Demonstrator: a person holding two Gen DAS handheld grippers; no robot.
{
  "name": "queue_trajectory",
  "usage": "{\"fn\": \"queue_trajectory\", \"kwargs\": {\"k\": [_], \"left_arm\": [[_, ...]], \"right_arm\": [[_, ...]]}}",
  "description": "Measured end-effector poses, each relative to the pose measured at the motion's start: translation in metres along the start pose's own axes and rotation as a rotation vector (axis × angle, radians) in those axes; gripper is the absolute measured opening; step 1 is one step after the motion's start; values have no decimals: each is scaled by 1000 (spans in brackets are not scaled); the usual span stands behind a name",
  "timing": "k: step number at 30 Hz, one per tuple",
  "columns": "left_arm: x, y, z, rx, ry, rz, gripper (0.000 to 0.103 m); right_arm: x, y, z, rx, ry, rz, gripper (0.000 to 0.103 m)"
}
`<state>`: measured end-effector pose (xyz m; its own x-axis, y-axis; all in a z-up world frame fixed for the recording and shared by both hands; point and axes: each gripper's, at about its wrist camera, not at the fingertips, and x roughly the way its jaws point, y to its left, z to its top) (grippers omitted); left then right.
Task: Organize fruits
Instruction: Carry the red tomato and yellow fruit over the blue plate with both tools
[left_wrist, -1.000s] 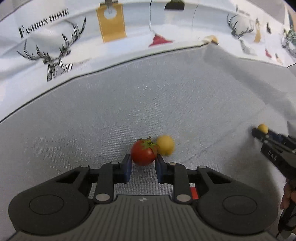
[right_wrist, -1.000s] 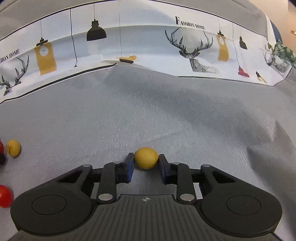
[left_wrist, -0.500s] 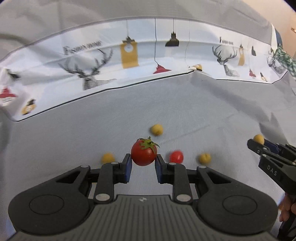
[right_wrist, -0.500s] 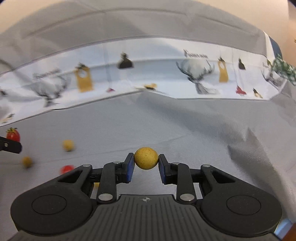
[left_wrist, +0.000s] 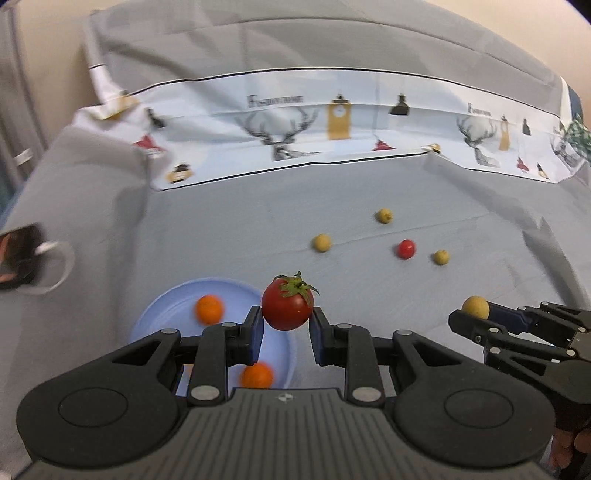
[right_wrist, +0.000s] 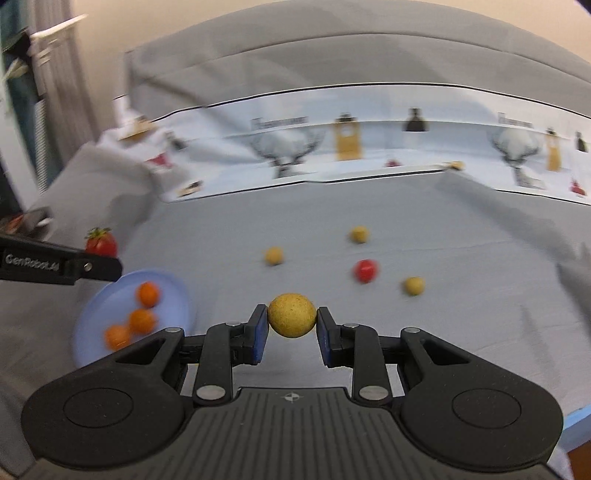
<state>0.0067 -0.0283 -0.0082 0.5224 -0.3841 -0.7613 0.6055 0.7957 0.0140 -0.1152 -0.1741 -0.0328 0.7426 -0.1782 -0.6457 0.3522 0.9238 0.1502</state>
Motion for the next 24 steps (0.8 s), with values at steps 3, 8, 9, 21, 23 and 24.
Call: {"fn": "queue_trajectory", "kwargs": {"k": [3, 8, 9, 21, 23, 24], "left_arm": [[-14, 18, -16, -25, 0, 22, 29], [-31, 43, -32, -56, -5, 48, 29], [-33, 47, -34, -63, -8, 53, 29], [-26, 73, -41, -112, 0, 62, 29], [-21, 77, -41, -118, 8, 63, 29], [-19, 78, -41, -121, 11, 64, 29]], "right_arm": [[-7, 24, -1, -33, 1, 26, 29], [-15, 51, -2, -86, 6, 62, 29], [-16, 56, -1, -97, 6, 67, 29], [4, 87, 1, -153, 55, 95, 29], [9, 90, 2, -158, 66, 99, 29], [12, 92, 3, -160, 69, 102, 29]]}}
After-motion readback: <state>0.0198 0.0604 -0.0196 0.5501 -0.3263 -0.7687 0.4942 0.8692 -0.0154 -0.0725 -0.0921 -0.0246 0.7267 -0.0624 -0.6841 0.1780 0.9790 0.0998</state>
